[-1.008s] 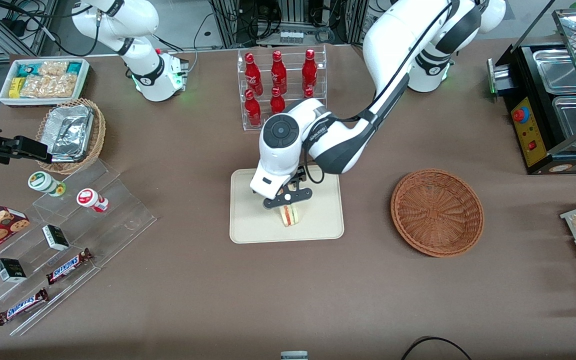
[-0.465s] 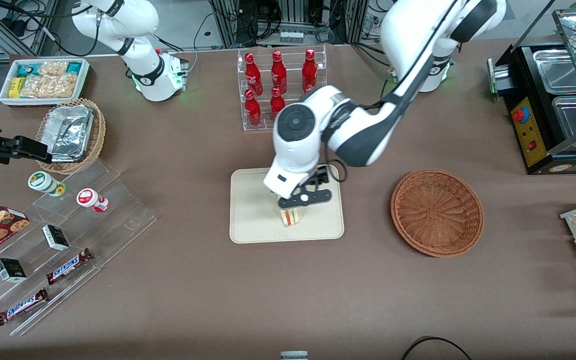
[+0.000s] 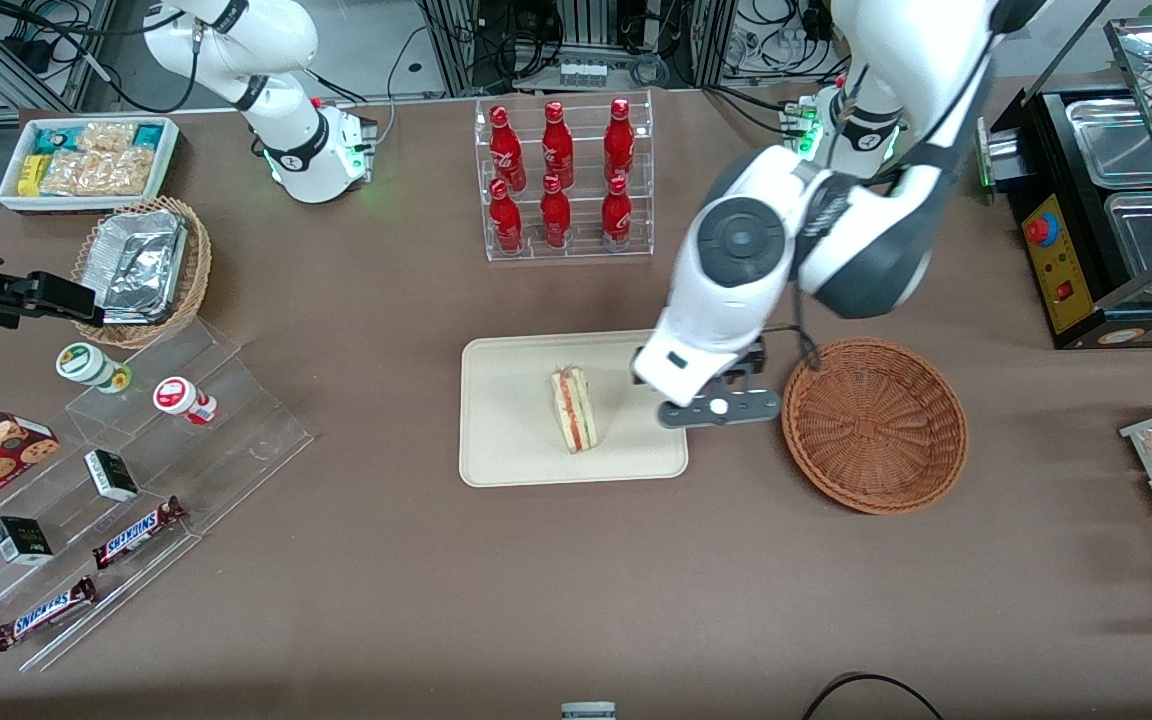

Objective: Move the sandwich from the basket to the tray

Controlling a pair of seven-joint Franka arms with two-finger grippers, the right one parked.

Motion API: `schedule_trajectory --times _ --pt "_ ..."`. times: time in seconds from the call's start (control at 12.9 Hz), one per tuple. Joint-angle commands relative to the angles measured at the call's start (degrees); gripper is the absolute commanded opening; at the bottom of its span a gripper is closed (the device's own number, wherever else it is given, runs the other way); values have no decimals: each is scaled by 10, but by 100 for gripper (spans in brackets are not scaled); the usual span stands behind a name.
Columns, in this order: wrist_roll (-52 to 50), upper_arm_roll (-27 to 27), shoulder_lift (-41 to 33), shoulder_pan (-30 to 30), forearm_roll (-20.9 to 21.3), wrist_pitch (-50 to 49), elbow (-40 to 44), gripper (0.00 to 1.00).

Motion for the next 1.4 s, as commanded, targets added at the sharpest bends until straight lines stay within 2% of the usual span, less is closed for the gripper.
schedule_trajectory --times 0.0,0.31,0.54,0.7,0.93,1.32 --pt "67 -3 -60 45 -24 6 -78 100" --pt "198 -3 -142 127 -38 1 -165 100" --pt "264 -2 -203 162 -38 -6 -220 100" --pt "319 0 -227 187 -42 -50 -221 100" --pt "395 52 -260 188 -73 -101 -215 100" --pt "413 86 -266 192 -71 -199 -148 100"
